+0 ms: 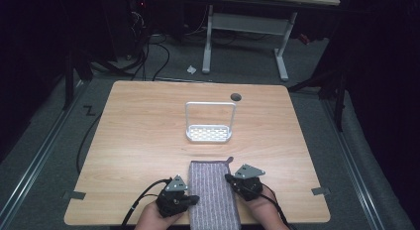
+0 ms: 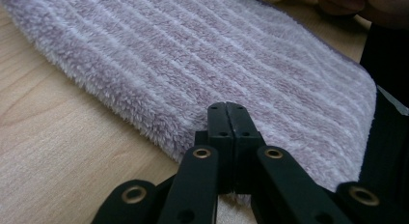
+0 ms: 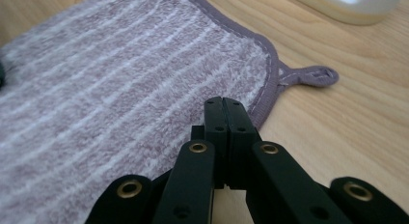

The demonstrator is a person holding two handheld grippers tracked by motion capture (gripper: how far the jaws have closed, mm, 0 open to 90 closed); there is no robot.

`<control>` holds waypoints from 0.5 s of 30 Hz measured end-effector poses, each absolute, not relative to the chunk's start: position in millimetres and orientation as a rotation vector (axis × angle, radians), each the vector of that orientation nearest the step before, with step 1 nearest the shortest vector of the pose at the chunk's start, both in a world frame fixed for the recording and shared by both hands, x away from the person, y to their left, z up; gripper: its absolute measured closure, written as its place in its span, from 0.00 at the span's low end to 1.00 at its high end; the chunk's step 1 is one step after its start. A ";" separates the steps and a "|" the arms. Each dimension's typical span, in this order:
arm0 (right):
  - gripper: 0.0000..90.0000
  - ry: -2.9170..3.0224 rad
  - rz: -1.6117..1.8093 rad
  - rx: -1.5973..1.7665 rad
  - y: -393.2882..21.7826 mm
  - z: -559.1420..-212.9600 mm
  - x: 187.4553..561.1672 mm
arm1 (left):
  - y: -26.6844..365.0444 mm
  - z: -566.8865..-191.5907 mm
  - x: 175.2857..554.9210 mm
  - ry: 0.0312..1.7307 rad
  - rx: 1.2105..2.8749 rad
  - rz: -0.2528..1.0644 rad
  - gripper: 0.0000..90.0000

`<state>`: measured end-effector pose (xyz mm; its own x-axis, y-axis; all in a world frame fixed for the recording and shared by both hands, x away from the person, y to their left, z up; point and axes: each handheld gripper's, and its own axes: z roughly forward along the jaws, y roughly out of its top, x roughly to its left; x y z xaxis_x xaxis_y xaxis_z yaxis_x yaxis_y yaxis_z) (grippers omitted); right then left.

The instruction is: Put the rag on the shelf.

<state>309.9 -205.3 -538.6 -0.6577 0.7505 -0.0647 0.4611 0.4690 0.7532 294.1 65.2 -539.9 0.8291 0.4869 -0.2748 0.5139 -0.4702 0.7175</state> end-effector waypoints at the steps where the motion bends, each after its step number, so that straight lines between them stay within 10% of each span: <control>1: 1.00 2.334 1.023 1.017 -205.3 -538.6 309.9 | 65.5 -539.6 293.9 0.721 2.140 -0.054 0.96; 15: 0.98 2.328 1.024 0.971 -212.4 -540.2 298.7 | 68.2 -536.4 359.8 1.020 1.912 0.148 0.56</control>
<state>298.7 -212.4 -540.2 -0.6701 0.7366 -0.0917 0.4303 0.4861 0.7606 359.8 68.2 -536.4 0.6476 0.7032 -0.2935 0.5912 -0.2207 0.7758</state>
